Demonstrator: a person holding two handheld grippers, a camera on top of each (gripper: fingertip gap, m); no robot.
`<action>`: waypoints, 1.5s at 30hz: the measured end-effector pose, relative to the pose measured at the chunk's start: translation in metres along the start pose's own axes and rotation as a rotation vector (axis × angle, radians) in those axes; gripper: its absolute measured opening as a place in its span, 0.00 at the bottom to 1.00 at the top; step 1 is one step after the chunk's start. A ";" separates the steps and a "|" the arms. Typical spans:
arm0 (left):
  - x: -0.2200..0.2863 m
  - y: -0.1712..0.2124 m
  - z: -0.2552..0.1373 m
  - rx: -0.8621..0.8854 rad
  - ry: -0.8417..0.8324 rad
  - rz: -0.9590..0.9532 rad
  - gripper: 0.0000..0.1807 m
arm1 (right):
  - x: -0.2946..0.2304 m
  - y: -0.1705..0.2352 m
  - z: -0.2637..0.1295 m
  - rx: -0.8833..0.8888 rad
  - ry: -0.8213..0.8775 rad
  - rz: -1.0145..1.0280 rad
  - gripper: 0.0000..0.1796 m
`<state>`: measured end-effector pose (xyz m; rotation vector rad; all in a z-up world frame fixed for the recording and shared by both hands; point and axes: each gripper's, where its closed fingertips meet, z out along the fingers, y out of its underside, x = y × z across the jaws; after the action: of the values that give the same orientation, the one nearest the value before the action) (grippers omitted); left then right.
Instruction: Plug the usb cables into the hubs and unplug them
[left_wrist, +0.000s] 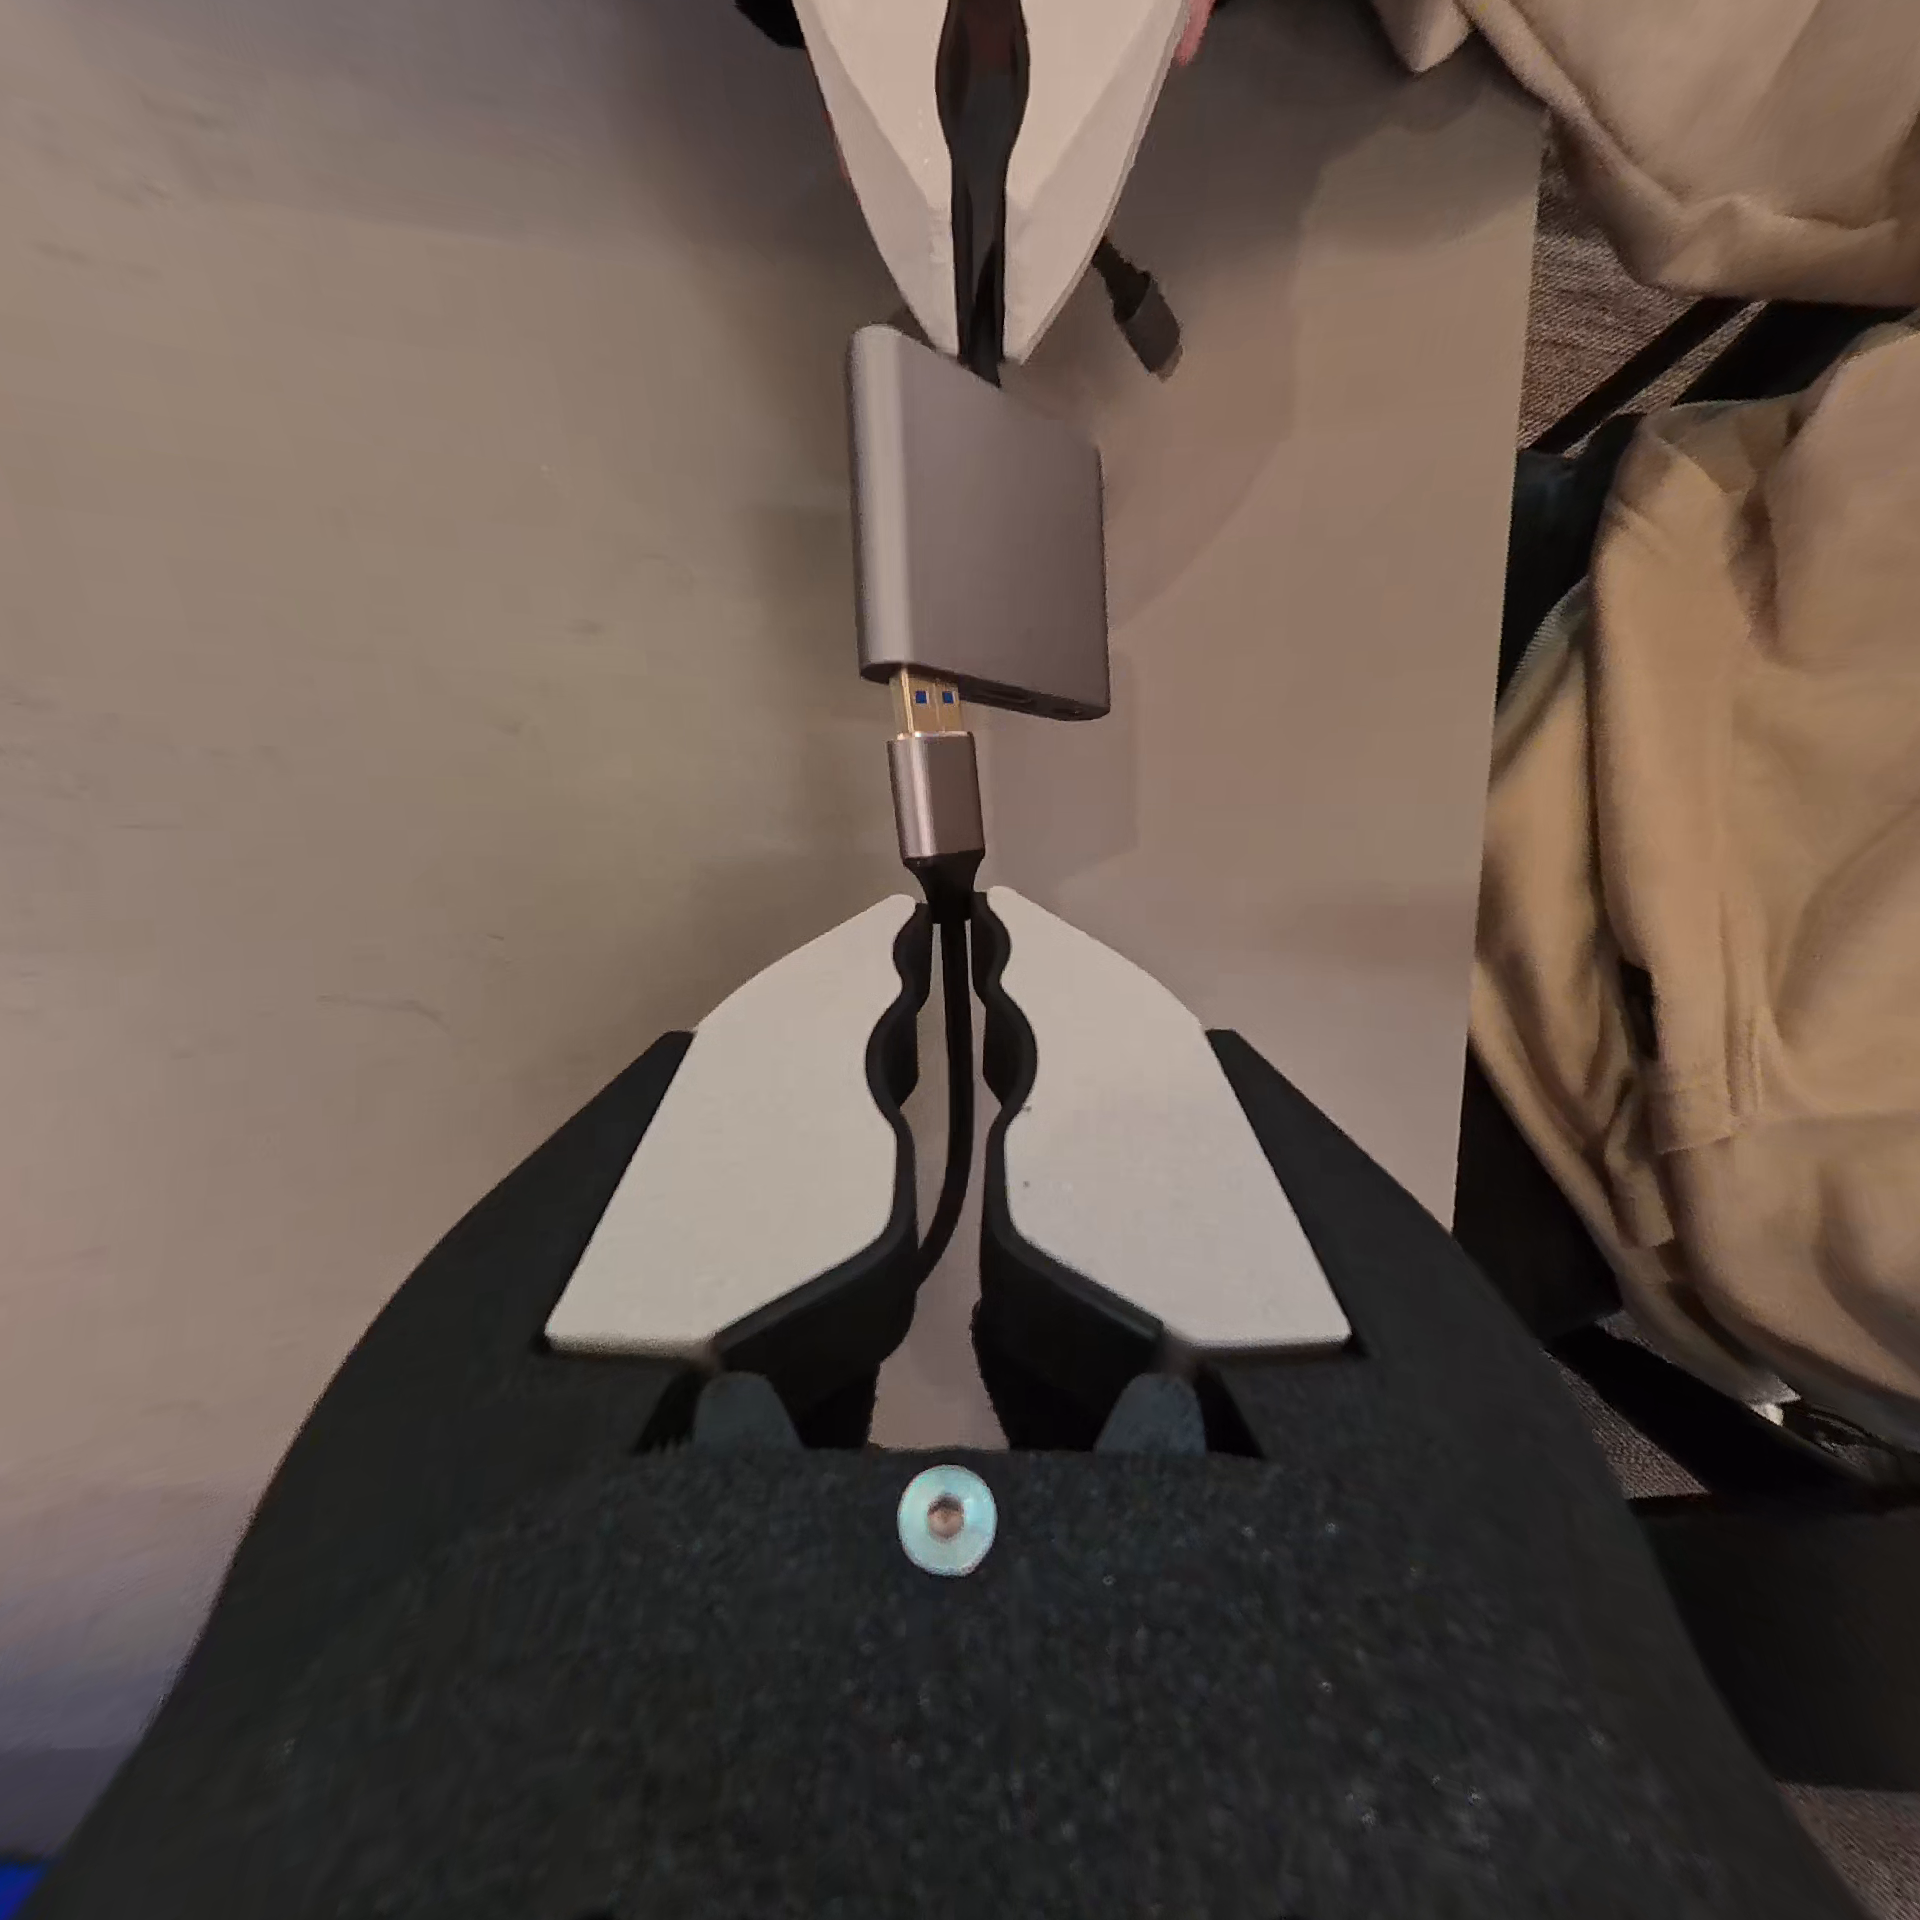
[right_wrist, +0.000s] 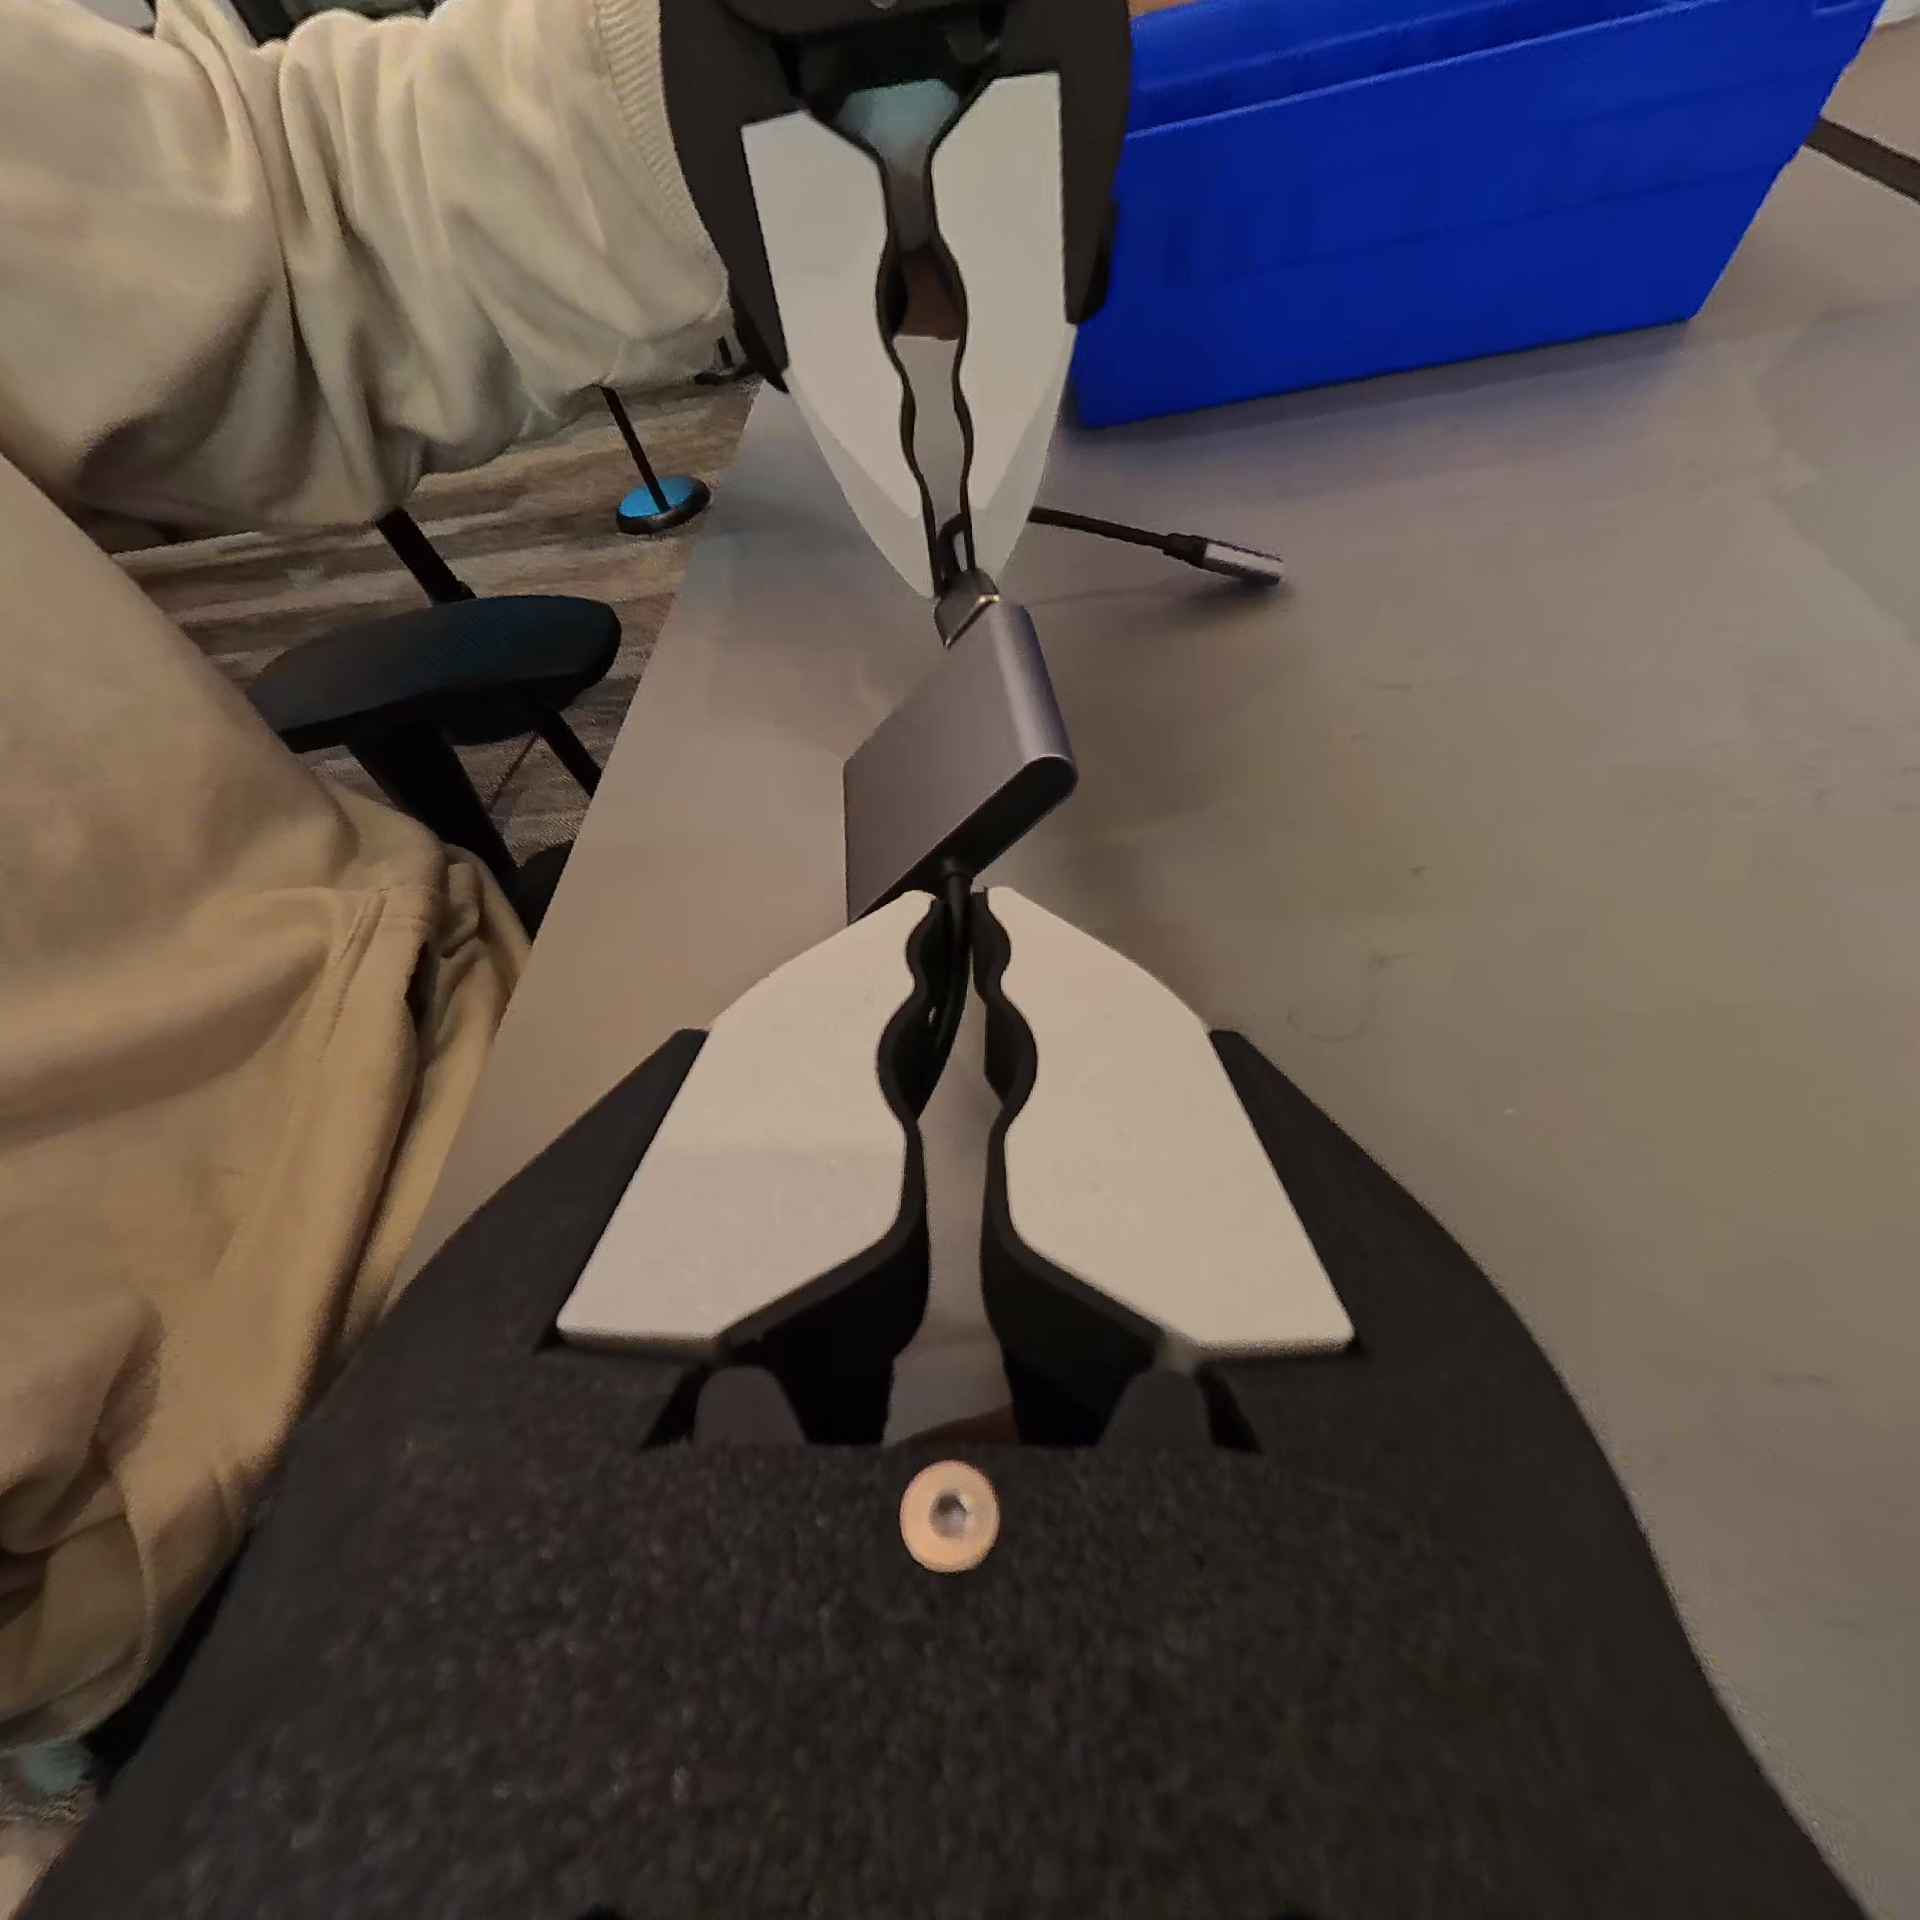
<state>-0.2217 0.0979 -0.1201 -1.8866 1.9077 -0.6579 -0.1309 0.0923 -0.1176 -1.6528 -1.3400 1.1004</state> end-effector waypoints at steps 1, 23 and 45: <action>-0.001 0.000 -0.001 0.002 -0.008 0.004 0.04 | 0.001 0.000 0.000 0.004 -0.004 0.022 0.02; -0.003 0.000 0.019 0.005 -0.048 0.047 0.04 | 0.007 0.019 0.021 -0.103 -0.037 0.253 0.18; -0.015 -0.056 -0.051 0.386 -0.253 -0.022 0.24 | 0.004 -0.018 -0.006 0.109 -0.010 0.088 0.07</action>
<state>-0.2039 0.1168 -0.0471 -1.6581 1.4824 -0.6990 -0.1317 0.0997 -0.1000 -1.6415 -1.2018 1.2125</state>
